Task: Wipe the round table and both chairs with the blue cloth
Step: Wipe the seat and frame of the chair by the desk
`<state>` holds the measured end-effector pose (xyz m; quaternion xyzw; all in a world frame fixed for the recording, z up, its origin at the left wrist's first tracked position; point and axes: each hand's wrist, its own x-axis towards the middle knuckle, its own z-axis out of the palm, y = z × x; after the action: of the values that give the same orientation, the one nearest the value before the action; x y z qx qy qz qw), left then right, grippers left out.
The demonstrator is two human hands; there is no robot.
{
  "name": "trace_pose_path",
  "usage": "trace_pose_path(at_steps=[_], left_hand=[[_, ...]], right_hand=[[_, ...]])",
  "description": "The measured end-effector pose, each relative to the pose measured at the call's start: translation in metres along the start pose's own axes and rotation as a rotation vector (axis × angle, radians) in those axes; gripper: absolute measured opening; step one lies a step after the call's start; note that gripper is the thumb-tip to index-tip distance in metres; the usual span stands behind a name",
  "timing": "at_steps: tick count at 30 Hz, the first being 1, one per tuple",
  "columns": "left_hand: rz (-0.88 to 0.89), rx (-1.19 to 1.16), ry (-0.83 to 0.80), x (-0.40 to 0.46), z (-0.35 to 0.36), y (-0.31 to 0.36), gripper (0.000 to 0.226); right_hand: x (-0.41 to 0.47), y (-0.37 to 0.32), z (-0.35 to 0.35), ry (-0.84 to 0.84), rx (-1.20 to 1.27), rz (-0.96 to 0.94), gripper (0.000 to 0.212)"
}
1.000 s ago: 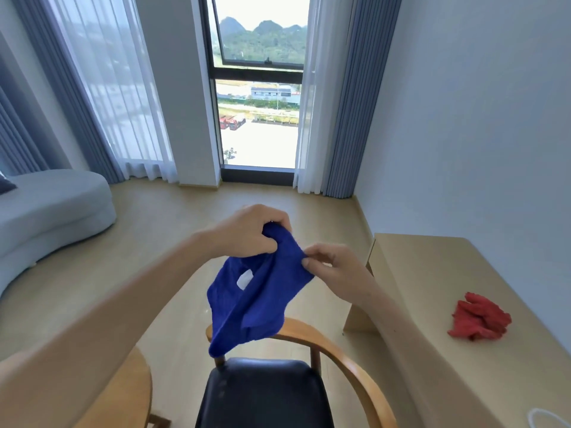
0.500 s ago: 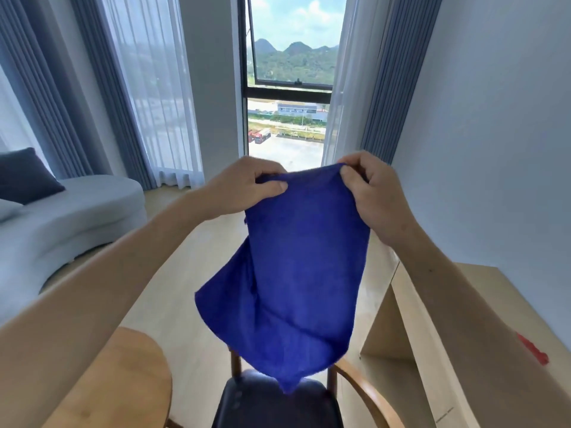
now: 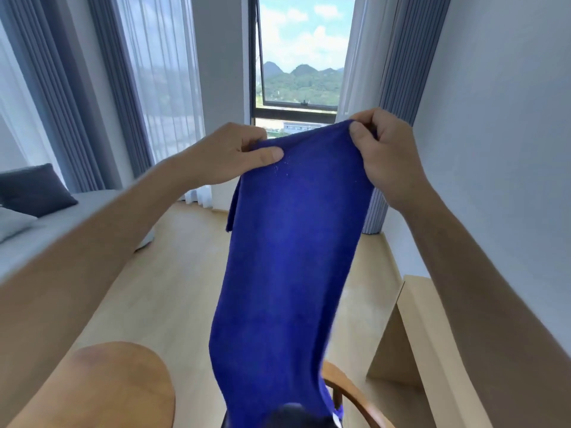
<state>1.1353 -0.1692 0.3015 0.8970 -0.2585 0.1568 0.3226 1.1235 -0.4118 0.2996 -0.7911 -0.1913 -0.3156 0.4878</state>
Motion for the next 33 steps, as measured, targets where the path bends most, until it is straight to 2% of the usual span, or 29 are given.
trace_pose_path(at_steps=[3, 6, 13, 16, 19, 21, 24, 26, 27, 29, 31, 33], left_hand=[[-0.032, -0.007, -0.150, -0.011, -0.002, -0.014, 0.030], [-0.092, 0.049, -0.268, -0.023, -0.003, -0.037, 0.027], [-0.214, 0.095, -0.329, -0.036, -0.016, -0.062, 0.007], [-0.240, 0.216, -0.356, -0.040, -0.025, -0.068, 0.007], [-0.222, 0.312, -0.323, -0.045, -0.033, -0.073, 0.013], [-0.241, 0.300, -0.329, -0.049, -0.043, -0.076, 0.014], [-0.272, 0.203, -0.267, -0.058, -0.058, -0.081, 0.018], [-0.321, 0.056, -0.165, -0.063, -0.059, -0.083, 0.019], [-0.351, -0.011, -0.120, -0.065, -0.057, -0.083, 0.019], [-0.381, -0.059, -0.042, -0.068, -0.052, -0.085, 0.019], [-0.383, -0.054, 0.046, -0.070, -0.049, -0.085, 0.019], [-0.386, -0.029, 0.110, -0.070, -0.051, -0.086, 0.019]], right_hand=[[0.005, -0.004, 0.003, 0.004, -0.015, -0.013, 0.017], [0.006, 0.000, 0.004, -0.025, -0.060, -0.028, 0.017], [0.008, 0.016, -0.005, -0.121, -0.271, -0.055, 0.013], [0.009, 0.020, -0.014, -0.181, -0.347, -0.055, 0.016], [0.010, 0.023, -0.023, -0.270, -0.388, -0.024, 0.019], [0.009, 0.025, -0.027, -0.317, -0.329, 0.035, 0.021], [0.001, 0.030, -0.039, -0.446, -0.161, 0.186, 0.026], [-0.005, 0.034, -0.046, -0.595, -0.099, 0.249, 0.011], [-0.007, 0.037, -0.048, -0.637, -0.112, 0.254, 0.015], [-0.010, 0.041, -0.043, -0.605, -0.234, 0.213, 0.027], [-0.014, 0.043, -0.034, -0.493, -0.360, 0.152, 0.024], [-0.018, 0.049, -0.030, -0.417, -0.384, 0.116, 0.015]])
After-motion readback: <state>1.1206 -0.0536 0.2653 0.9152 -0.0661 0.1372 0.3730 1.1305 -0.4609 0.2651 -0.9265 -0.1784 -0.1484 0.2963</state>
